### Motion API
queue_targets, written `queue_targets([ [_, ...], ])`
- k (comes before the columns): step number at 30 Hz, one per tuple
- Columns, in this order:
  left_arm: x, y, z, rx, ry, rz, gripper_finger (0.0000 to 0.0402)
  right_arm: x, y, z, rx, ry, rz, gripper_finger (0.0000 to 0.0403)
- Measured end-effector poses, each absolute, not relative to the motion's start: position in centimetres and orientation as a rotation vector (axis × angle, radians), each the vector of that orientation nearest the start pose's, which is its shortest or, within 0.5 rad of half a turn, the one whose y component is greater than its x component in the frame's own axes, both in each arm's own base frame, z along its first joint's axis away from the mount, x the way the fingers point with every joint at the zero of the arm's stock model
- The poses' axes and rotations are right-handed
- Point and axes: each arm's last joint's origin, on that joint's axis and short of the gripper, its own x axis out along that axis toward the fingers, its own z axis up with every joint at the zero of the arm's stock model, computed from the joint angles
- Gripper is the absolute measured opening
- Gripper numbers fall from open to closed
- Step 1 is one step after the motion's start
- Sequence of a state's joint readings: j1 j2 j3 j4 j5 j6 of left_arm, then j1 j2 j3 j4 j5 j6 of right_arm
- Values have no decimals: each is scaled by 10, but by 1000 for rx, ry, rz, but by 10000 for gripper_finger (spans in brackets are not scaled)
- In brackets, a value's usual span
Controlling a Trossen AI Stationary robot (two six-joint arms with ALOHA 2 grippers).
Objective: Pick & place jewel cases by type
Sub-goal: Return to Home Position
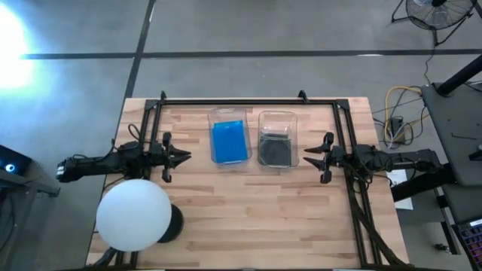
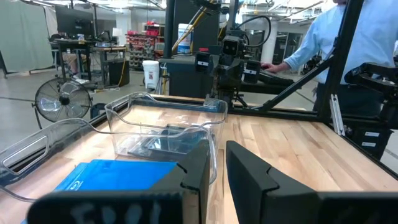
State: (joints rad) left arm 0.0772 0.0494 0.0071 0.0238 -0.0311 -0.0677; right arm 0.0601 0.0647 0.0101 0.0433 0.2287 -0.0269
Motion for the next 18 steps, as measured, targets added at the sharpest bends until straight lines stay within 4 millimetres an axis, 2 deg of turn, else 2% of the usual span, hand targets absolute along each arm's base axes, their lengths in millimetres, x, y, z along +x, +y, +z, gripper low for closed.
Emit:
queue_targets([
  [11, 100, 9, 164, -68, 15, 109, 37, 101, -1, 166, -28, 13, -168, 123],
  [18, 100, 9, 164, -68, 15, 109, 37, 101, -1, 166, -28, 13, -169, 130],
])
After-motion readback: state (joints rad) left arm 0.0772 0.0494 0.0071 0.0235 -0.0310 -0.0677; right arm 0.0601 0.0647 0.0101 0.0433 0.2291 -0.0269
